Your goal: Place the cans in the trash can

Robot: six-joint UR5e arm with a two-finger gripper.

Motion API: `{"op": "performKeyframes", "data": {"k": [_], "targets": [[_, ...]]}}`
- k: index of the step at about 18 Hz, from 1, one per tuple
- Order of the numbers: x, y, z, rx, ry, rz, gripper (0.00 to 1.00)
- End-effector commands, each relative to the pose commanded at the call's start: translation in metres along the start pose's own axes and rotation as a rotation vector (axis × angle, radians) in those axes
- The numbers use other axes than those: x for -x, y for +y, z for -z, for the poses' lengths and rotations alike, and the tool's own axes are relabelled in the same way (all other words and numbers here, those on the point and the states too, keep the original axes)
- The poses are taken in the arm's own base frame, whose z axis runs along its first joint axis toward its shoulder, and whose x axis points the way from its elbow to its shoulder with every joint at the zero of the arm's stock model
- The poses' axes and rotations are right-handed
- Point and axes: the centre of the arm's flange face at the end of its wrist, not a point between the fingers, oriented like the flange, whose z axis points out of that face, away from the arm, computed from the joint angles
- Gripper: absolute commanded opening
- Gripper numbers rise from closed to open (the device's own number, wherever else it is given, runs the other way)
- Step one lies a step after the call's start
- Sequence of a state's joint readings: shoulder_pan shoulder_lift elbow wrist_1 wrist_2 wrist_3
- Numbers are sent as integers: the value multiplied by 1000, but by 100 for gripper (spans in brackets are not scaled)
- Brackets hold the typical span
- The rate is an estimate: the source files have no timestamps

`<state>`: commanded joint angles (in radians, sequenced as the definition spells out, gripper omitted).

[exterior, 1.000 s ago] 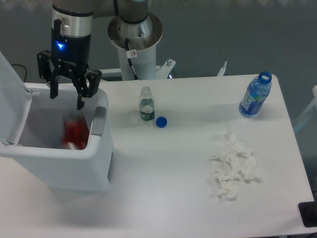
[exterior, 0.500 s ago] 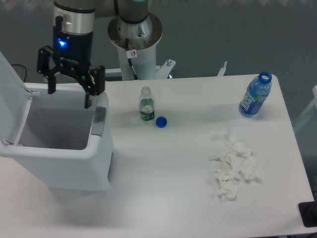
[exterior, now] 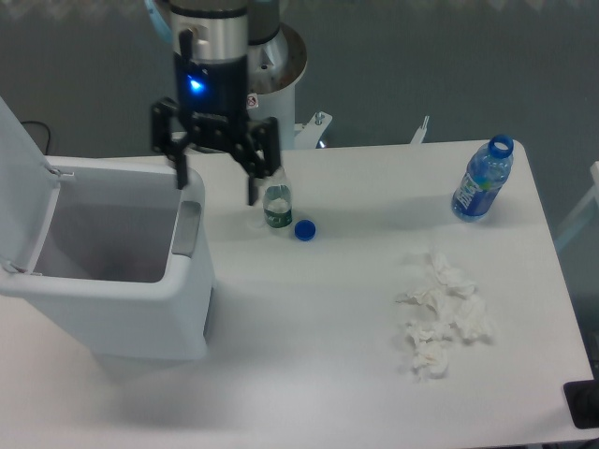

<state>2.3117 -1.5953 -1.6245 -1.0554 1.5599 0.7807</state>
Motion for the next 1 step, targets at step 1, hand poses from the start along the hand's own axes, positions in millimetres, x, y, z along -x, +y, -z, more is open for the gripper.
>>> {"op": "performKeyframes", "data": {"k": [1], "targets": [[0, 1, -2, 4, 3, -2, 100]]}}
